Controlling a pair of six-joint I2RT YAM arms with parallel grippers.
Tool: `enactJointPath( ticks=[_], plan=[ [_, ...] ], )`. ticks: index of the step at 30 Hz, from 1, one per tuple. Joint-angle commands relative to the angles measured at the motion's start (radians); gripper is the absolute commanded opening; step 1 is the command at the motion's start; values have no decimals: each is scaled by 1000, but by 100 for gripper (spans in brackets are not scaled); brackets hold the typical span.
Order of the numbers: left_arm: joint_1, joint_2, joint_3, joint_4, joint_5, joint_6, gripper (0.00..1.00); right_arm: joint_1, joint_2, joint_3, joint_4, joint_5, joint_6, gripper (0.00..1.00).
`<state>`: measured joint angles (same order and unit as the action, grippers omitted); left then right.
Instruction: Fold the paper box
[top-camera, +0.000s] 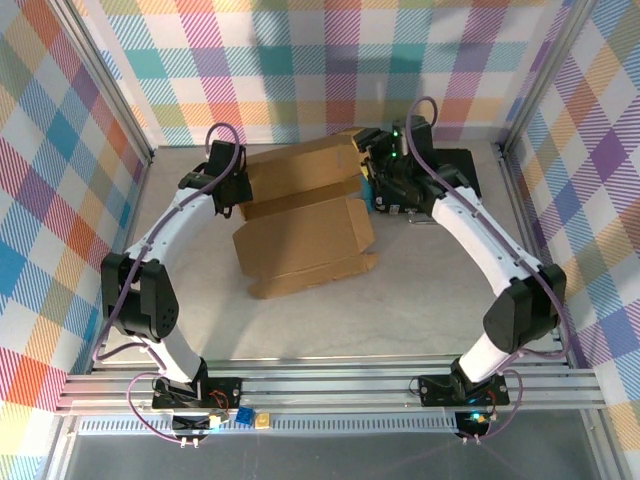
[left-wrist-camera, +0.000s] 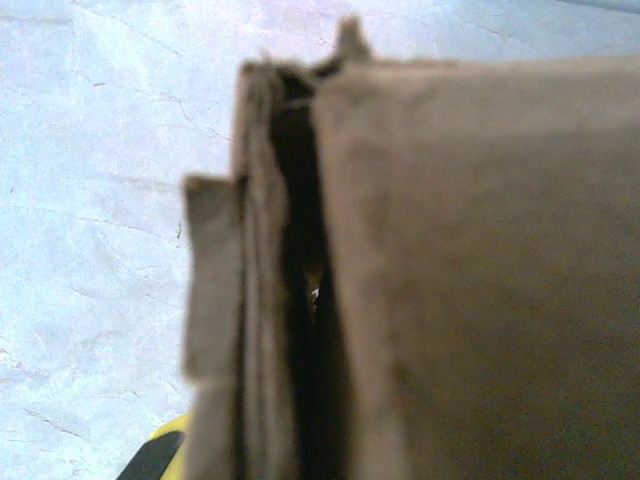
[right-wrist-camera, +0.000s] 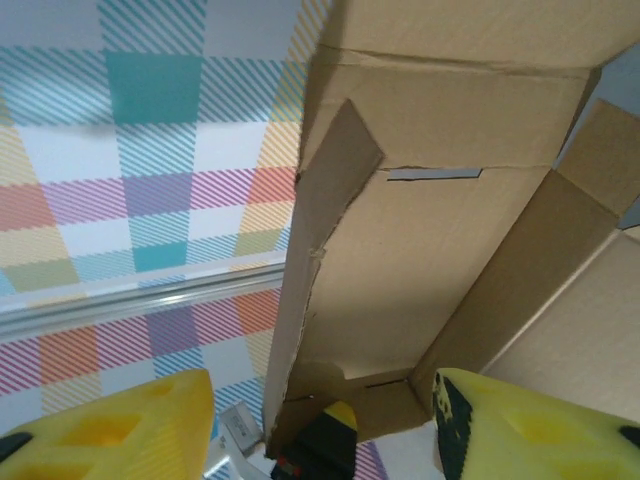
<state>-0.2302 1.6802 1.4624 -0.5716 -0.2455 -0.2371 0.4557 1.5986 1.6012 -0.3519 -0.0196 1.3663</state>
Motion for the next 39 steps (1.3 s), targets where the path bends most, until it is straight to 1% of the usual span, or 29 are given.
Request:
enactJointPath(
  ticks=[1,4,6,11,13,16,18,20,23,27,29,33,36,39],
  plan=[
    [8,-65,13,-33,31,25,0,5,-40,94,-138,25,-96,55],
    [-1,-87,0,-24,21,39,0,2,0,178,-196,19,-150,50],
    [-7,-95,-5,-13,9,50,0,-7,31,219,-186,-2,-191,47],
    [-21,-92,6,12,3,79,0,-45,172,386,-230,-98,-314,46],
    [-21,-87,13,15,4,81,0,-66,242,482,-287,-151,-342,45],
    [-23,-83,20,15,8,82,0,-72,314,582,-370,-207,-367,46],
    [-23,-80,23,15,13,82,0,-72,330,582,-382,-241,-364,46],
    [-23,-80,21,15,19,84,0,-71,333,561,-389,-246,-361,47],
    [-24,-79,17,18,27,89,0,-72,333,530,-351,-256,-376,48],
    [-24,-79,15,21,35,91,0,-71,375,584,-367,-301,-380,48],
    [-24,-77,13,22,38,91,0,-69,383,584,-361,-318,-372,48],
    [-25,-70,26,10,40,88,0,-59,387,580,-385,-338,-363,48],
    [-24,-66,35,1,42,87,0,-55,365,538,-386,-329,-365,46],
    [-24,-66,38,0,53,84,0,-54,342,491,-338,-340,-349,41]
  ],
)
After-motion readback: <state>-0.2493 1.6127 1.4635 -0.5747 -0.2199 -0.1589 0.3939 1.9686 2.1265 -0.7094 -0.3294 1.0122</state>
